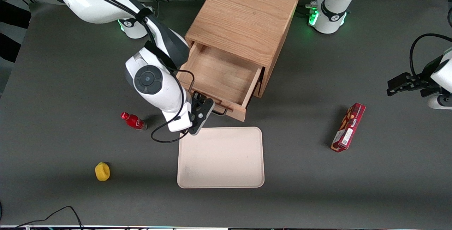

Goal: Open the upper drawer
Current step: 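Pull the handle outward with the right gripper, sliding the drawer open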

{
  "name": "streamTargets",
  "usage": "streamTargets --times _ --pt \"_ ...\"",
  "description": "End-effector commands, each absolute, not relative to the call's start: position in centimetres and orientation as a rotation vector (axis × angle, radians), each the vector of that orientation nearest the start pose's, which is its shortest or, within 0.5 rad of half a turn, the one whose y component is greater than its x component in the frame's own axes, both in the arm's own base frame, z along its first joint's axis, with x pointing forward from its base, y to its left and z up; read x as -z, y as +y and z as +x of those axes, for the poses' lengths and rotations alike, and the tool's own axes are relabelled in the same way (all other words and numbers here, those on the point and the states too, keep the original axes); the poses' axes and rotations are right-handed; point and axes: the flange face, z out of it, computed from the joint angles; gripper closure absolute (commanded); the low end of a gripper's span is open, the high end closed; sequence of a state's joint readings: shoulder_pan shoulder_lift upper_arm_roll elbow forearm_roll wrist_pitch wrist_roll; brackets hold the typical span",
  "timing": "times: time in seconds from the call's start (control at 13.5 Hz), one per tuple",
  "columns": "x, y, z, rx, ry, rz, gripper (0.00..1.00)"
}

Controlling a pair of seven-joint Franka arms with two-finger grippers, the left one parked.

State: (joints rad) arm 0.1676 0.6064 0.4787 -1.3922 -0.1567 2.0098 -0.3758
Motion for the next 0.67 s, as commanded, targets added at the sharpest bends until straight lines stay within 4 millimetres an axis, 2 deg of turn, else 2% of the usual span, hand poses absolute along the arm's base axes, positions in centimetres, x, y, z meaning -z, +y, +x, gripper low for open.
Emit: streamTargets --times 0.0,0.59 --pt "-39.4 35.1 63.6 0.160 -1.504 -2.642 0.00" --pt "-40.2 32.7 65.8 0.275 -1.460 -2.672 0.00"
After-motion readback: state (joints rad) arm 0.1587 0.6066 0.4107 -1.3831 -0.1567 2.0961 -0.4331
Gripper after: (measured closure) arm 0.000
